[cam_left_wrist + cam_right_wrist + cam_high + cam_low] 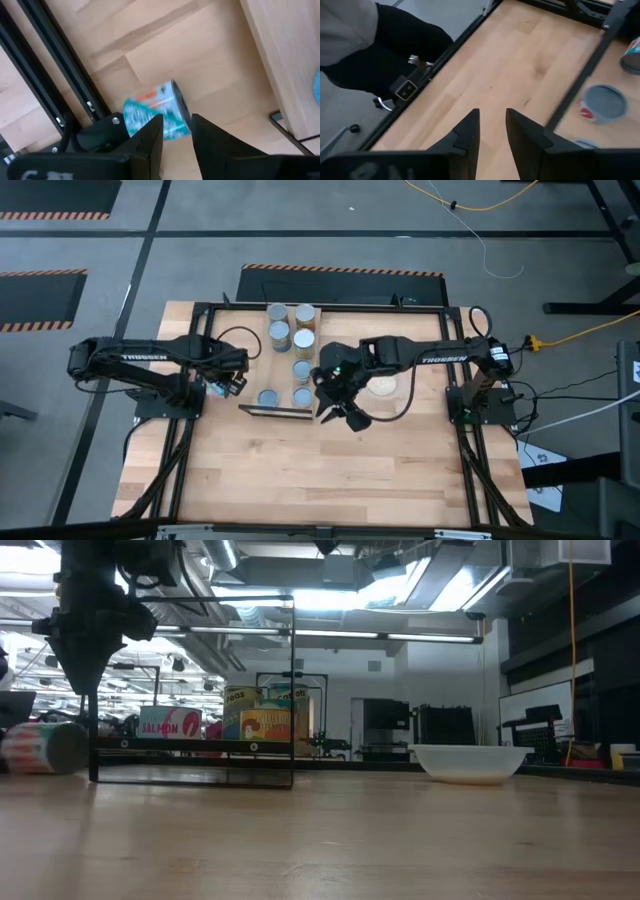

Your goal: Pick and place cans onto a shelf

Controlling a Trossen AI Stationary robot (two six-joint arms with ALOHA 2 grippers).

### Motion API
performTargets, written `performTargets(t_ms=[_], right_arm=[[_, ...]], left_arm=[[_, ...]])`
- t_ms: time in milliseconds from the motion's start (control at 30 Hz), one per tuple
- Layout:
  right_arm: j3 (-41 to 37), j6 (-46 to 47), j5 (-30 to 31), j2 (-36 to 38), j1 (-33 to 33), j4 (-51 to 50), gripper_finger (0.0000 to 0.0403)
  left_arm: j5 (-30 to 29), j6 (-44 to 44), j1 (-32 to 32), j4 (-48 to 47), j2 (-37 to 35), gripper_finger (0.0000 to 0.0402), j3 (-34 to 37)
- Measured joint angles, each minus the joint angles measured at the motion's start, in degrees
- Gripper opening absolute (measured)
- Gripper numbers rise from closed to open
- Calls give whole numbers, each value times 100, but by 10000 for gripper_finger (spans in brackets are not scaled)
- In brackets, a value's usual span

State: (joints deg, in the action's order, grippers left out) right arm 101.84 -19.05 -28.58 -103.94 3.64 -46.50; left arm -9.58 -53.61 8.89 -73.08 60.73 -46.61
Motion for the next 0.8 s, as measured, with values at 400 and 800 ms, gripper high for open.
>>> performTargets(t_ms=[400, 800], right_arm=[[2, 83, 42, -42, 480, 314, 99], [0, 103, 50, -758, 1040, 1023, 99]], left_arm=[[450, -1257, -1350, -13, 0, 94, 3], [1274, -2534, -2954, -748, 1, 94, 4]])
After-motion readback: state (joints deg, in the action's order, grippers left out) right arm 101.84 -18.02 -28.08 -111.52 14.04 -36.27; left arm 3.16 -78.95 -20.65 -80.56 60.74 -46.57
